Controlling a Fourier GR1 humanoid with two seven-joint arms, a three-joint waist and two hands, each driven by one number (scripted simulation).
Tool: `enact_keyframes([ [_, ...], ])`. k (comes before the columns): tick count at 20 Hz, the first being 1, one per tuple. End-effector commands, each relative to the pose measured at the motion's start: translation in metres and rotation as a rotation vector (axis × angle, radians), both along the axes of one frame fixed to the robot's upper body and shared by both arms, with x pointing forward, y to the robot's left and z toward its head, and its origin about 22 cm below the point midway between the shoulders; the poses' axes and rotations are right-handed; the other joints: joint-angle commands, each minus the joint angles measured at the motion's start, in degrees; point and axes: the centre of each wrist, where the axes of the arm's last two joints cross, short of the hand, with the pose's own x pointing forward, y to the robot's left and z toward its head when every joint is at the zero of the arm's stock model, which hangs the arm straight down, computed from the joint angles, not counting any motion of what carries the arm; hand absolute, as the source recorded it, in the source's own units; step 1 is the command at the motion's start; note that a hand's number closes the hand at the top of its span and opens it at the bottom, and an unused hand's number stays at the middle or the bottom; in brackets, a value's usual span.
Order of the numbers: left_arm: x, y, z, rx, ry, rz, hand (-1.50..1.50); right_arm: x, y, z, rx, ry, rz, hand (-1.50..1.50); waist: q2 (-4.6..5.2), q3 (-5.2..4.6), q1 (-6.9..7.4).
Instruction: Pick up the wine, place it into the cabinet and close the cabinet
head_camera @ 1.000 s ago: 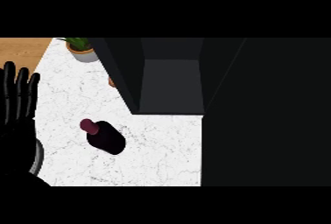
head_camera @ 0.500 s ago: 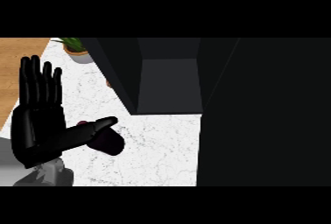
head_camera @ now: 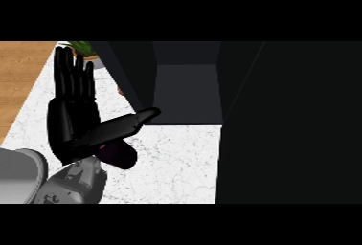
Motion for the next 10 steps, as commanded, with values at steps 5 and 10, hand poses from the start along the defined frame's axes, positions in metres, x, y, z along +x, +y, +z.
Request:
enact_keyframes([
  [5, -0.016, -0.010, 0.009, -0.012, -0.001, 0.000, -1.50, -0.001, -0.002, 0.005, -0.009, -0.007, -0.017, -1.50, -0.02, 0.01, 0.30],
  [10, -0.011, -0.007, 0.024, 0.008, -0.003, 0.026, -1.50, -0.014, -0.003, 0.018, 0.002, 0.003, 0.012, -1.50, -0.05, 0.02, 0.22],
])
